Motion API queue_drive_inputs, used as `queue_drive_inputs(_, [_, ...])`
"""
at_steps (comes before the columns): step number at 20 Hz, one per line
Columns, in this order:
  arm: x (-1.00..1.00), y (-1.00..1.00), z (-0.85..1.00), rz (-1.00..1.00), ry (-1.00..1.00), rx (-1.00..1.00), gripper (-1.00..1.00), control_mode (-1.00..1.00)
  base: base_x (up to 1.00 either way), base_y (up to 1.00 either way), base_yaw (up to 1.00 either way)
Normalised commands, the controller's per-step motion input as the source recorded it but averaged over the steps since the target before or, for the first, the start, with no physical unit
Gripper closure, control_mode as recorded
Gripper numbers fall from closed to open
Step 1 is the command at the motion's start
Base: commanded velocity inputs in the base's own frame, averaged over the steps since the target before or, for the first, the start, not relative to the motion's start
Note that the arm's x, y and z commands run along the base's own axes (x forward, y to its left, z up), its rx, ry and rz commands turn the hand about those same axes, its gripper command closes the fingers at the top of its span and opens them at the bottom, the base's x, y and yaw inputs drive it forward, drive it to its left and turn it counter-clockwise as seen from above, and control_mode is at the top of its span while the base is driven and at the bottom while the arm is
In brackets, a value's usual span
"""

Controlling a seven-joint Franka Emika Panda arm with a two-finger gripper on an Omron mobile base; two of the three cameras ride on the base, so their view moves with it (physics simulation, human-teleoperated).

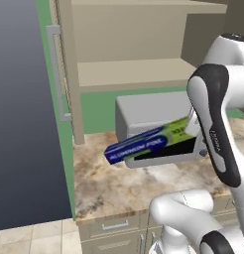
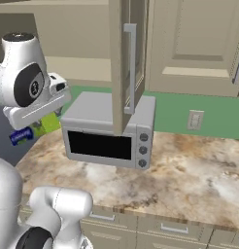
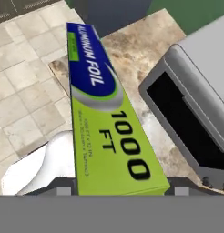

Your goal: Retrieve the tupperware and aluminum foil from the cabinet and place them on the dining counter near the plate with carrot and squash to prepare for storing leftovers.

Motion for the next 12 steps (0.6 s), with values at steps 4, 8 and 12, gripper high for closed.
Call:
queue_drive_inputs(4, [0.04, 0.08, -0.49, -0.02, 0.13, -0.21, 1.0, -1.0, 0.0, 0.0, 0.0])
queue_drive_inputs(8, [0.04, 0.0, -0.1, -0.08, -0.03, -0.1, 1.0, -1.0, 0.0, 0.0, 0.0])
queue_drive_inputs(12, [0.0, -0.11, 0.0, -0.07, -0.11, -0.01, 1.0, -1.0, 0.0, 0.0, 0.0])
